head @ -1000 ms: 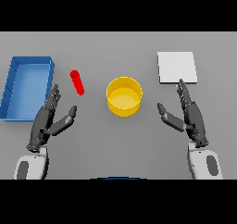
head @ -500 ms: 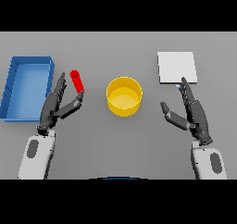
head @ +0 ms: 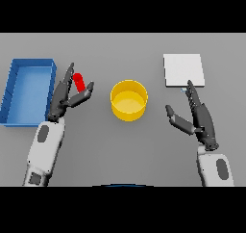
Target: Pick up the red beaker and tilt it to pour out 1 green nut into yellow bowl. Pick up the yellow bowl and place it on the metallic measuring scale.
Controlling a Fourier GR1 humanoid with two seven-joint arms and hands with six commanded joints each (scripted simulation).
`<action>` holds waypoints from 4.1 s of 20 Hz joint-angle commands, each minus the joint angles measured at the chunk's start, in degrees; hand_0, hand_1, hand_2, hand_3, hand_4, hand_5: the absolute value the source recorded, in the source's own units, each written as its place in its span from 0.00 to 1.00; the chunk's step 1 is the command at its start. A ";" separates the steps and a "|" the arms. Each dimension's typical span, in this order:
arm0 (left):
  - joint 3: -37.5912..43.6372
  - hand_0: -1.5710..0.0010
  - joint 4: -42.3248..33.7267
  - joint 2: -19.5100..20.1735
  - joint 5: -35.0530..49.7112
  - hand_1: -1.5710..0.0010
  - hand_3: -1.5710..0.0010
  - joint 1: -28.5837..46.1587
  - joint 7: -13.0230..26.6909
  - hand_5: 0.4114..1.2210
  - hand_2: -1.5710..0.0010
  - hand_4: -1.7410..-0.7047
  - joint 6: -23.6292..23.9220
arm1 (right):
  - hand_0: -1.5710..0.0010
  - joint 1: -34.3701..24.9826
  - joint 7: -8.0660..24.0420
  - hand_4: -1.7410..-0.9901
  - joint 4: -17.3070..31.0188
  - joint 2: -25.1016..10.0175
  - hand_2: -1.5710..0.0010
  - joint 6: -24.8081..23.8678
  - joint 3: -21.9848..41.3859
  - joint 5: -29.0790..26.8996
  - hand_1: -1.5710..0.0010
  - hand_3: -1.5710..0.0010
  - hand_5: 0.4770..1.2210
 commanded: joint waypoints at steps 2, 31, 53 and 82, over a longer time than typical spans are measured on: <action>0.54 1.00 4.02 0.16 -0.79 1.00 1.00 -2.17 -2.31 0.29 1.00 0.49 0.79 | 1.00 0.11 -0.42 0.59 -0.37 -0.29 1.00 -0.32 -0.35 0.03 1.00 1.00 0.22; 1.82 0.01 7.20 -1.37 -1.86 0.01 0.02 -11.14 -6.25 0.99 0.01 0.24 4.11 | 1.00 0.14 -0.77 0.59 0.21 0.21 1.00 -1.05 0.16 1.28 1.00 1.00 0.25; -29.51 0.00 4.33 15.66 -29.84 0.00 0.00 -25.51 9.86 0.97 0.00 0.01 -11.01 | 1.00 1.51 -0.50 0.60 -1.17 0.34 1.00 -0.56 1.09 1.79 1.00 1.00 0.29; -68.53 0.00 18.49 11.98 -51.11 0.00 0.01 -52.41 5.13 1.00 0.00 0.00 -29.34 | 1.00 0.51 1.18 0.61 -0.10 1.46 1.00 -0.86 -0.71 -0.74 1.00 1.00 0.17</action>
